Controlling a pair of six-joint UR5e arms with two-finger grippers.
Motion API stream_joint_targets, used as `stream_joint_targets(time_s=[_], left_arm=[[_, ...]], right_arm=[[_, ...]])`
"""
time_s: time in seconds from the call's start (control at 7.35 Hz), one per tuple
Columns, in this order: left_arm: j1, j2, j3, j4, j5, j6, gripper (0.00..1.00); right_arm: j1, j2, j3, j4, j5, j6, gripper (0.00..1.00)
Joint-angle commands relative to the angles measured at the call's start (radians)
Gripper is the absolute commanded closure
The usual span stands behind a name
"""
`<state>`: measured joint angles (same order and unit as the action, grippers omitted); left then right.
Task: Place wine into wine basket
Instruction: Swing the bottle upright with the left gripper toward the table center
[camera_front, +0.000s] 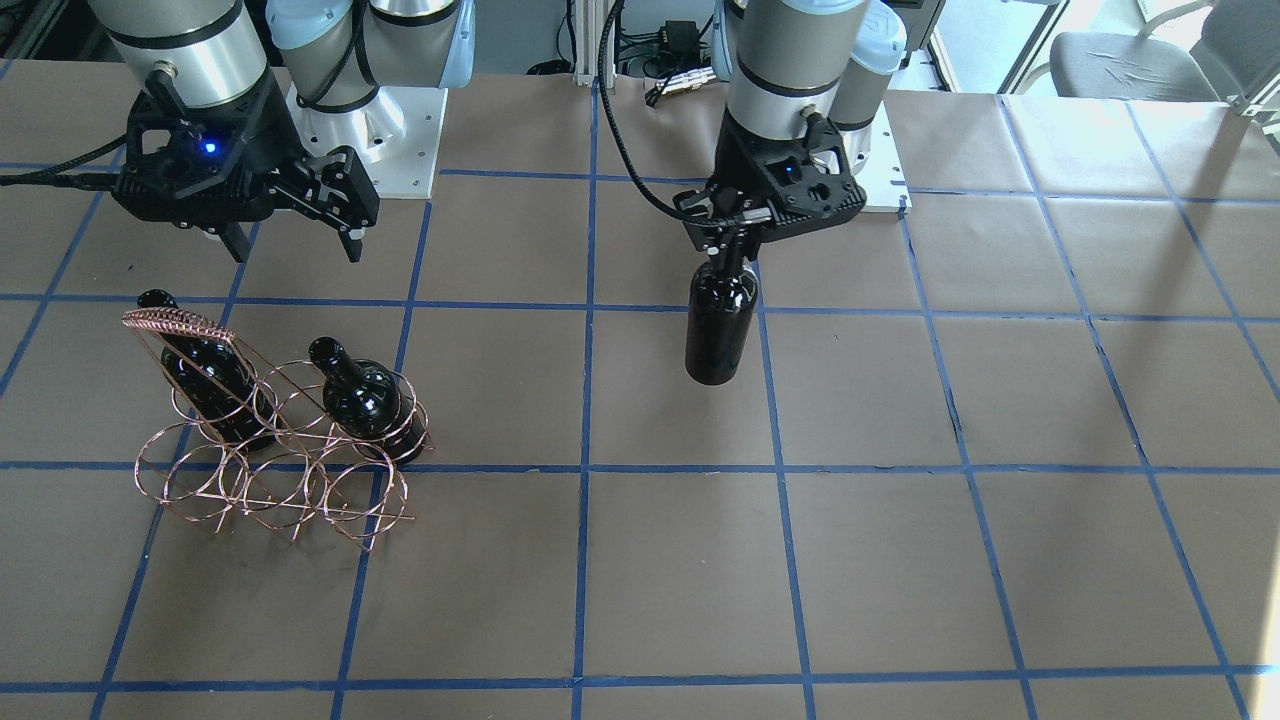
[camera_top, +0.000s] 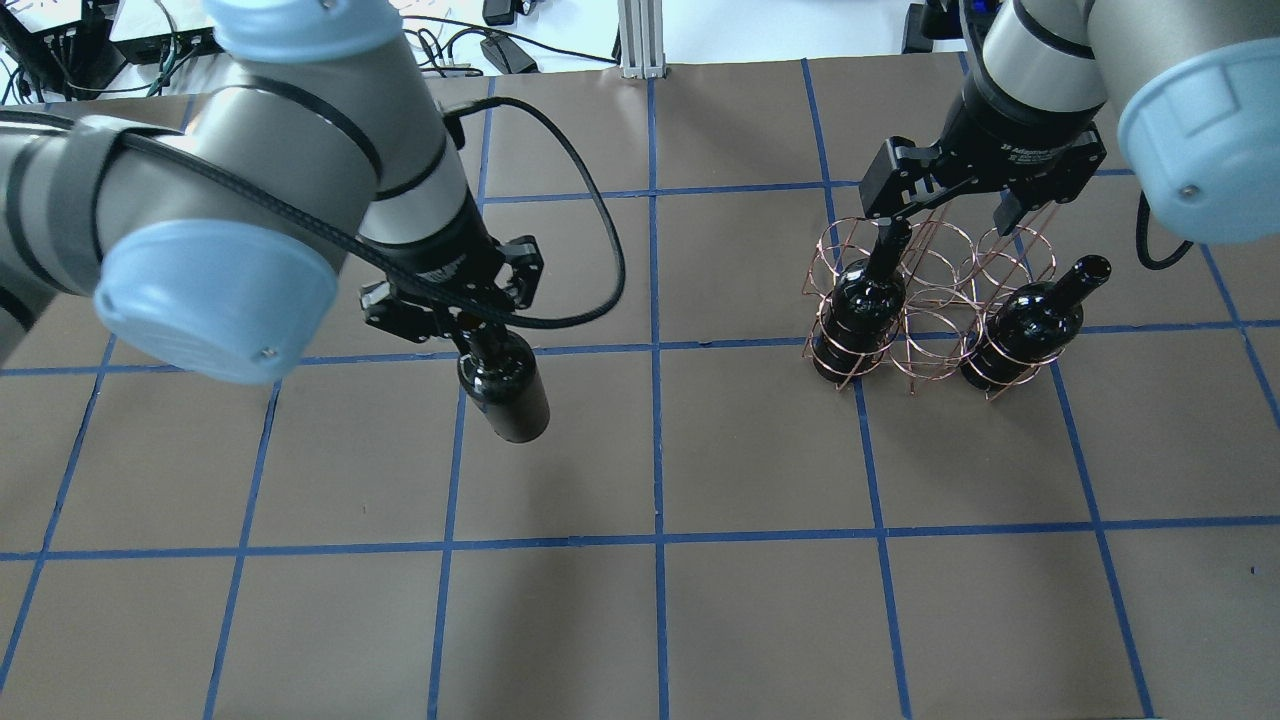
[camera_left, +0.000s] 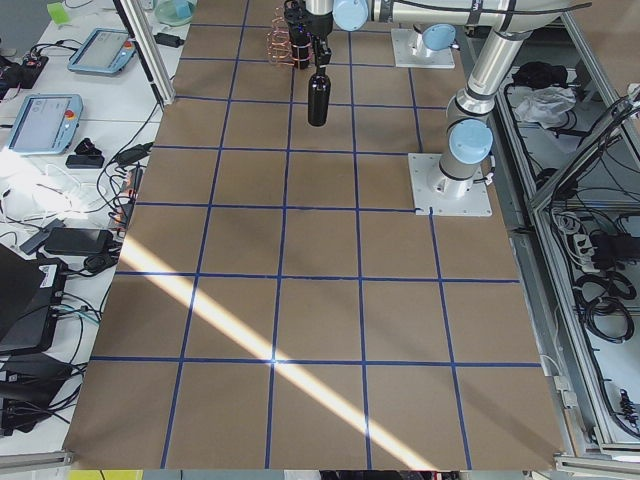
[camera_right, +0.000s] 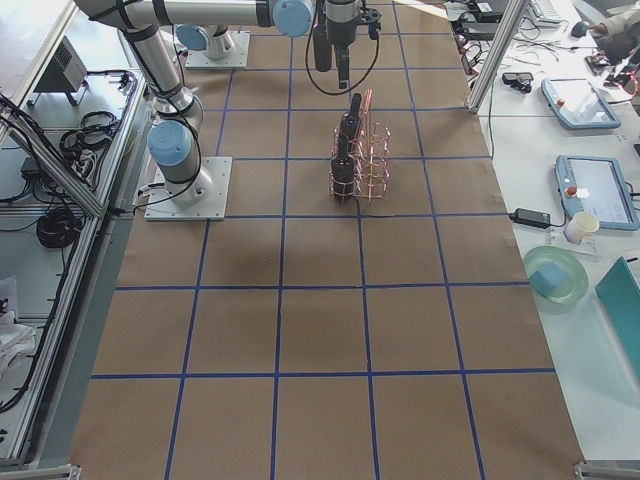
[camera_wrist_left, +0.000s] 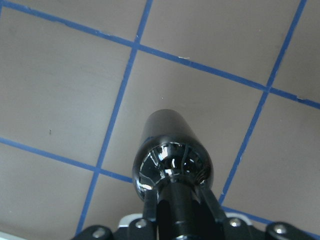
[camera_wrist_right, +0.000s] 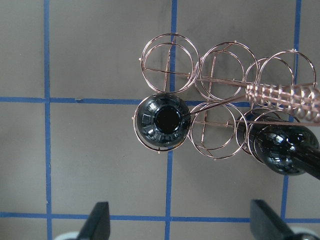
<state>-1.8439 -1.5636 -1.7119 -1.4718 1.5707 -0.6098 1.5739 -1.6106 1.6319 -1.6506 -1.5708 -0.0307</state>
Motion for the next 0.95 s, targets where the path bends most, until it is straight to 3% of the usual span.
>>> stream_joint_targets(time_s=[0.0,0.82], left_arm=[[-0.115,0.003,-0.034,0.008,-0.062,-0.144,1.0],[-0.155,-0.027,-0.041,0.044,-0.09,-0.148,1.0]], right_arm=[[0.0,0.0,0.0,0.0,0.0,0.0,0.0],[0.002,-0.002,0.0,0.0,0.0,0.002,0.0]])
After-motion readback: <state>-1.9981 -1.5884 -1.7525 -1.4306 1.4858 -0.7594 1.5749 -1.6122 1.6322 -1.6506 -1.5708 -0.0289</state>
